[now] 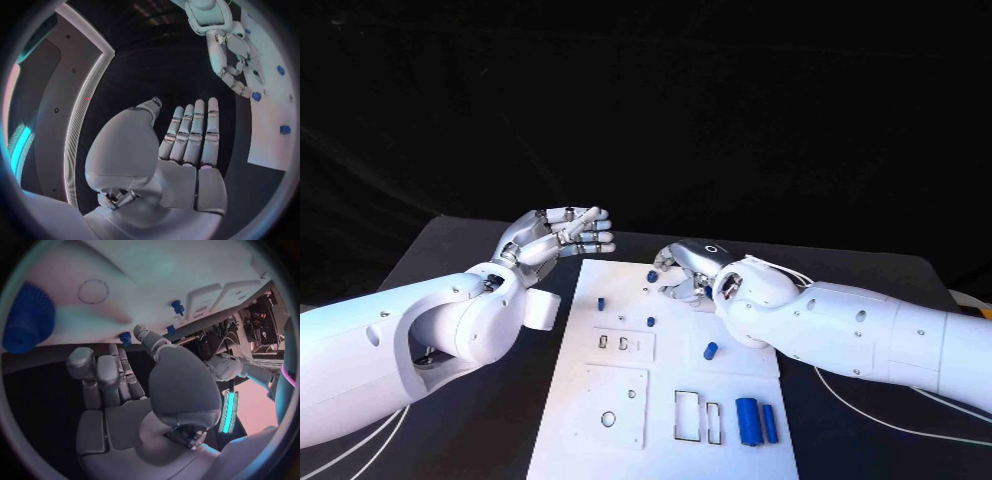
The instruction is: Assemble the parts on the task board
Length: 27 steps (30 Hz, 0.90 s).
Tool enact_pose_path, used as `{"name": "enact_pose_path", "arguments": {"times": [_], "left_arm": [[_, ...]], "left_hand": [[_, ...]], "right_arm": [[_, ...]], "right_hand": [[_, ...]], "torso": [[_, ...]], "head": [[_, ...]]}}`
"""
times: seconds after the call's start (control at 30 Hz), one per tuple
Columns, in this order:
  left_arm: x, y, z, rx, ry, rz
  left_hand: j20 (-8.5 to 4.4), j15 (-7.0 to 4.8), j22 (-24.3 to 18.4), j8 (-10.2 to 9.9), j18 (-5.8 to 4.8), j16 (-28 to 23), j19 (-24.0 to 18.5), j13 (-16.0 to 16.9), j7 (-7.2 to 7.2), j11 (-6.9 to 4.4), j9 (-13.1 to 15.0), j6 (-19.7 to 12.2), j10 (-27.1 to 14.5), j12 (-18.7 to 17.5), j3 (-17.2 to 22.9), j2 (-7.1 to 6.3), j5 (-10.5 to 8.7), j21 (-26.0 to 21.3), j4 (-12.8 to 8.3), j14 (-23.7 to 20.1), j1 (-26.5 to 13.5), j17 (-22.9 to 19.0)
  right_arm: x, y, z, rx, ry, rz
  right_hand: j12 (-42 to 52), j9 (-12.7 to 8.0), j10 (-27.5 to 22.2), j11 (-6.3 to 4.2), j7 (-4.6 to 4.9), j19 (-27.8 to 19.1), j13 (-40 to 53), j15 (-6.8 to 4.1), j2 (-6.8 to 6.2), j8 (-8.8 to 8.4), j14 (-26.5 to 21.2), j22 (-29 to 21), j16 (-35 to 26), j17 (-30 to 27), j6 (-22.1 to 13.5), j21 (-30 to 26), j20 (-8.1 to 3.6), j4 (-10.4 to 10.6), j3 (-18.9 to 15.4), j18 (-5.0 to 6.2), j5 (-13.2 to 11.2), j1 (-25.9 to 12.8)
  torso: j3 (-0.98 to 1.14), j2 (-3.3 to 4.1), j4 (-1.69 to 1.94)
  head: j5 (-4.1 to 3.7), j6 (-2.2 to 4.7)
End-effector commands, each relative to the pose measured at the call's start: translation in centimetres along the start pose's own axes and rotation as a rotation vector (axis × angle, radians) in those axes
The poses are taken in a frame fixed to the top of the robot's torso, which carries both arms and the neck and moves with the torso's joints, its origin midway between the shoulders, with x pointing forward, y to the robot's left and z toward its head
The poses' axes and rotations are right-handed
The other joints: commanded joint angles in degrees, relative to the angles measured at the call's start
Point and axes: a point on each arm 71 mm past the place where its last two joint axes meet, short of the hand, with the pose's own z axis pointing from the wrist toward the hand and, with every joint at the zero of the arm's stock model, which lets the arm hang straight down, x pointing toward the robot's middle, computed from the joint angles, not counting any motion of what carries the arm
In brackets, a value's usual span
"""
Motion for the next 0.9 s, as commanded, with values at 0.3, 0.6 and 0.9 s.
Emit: {"name": "enact_pose_path", "arguments": {"times": [0.3,0.6,0.9], "left_arm": [[-0.1,-0.2,-0.1,0.009,0.02,-0.015],[-0.1,-0.2,-0.1,0.011,0.027,-0.019],[0.0,-0.2,-0.1,0.006,0.034,-0.023]], "left_hand": [[0.03,0.2,-0.1,-0.3,0.77,-0.4,0.2,0.0,1.58,0.27,-0.1,-0.5,0.0,-0.4,0.2,-0.31,-0.29,-0.3,0.2,-0.2,-0.2,0.1],[0.06,0.22,-0.2,-0.4,0.76,-0.6,0.2,0.0,1.53,0.25,-0.1,-0.5,0.0,-0.5,-0.2,-0.63,-0.3,-0.4,0.2,-0.3,-0.5,0.2],[0.06,0.22,-0.2,-0.4,0.76,-0.6,0.2,0.0,1.52,0.25,-0.1,-0.5,0.1,-0.5,-0.2,-0.66,-0.29,-0.4,0.2,-0.3,-0.6,0.2]], "right_arm": [[-4.7,-4.6,-4.3,0.109,-0.04,0.152],[-5.4,-7.6,-6.3,0.206,0.1,0.175],[-4.5,-8.4,-6.3,0.246,0.139,0.196]], "right_hand": [[5.5,0.6,11.2,-1.88,-0.66,7.2,0.7,-1.4,0.42,0.36,3.5,9.3,4.2,6.6,4.2,6.3,-1.12,1.1,3.0,-1.9,1.9,1.0],[14.1,1.5,15.2,-3.16,-1.44,8.3,8.8,-2.65,-1.16,-0.95,3.8,11.5,5.2,7.8,-0.4,7.3,-2.34,3.9,-5.7,-2.31,0.9,1.3],[33.9,4.0,9.6,-3.46,-1.67,10.7,26.9,-2.76,0.33,1.6,5.7,15.4,9.7,16.9,-2.1,9.3,-2.57,8.5,-12.3,-3.07,2.3,5.3]], "torso": [[0.02,-0.62,-1.16],[0.25,-0.75,-1.53],[0.1,-0.63,-1.27]], "head": [[-0.25,0.4],[-0.37,0.68],[-0.57,0.43]]}}
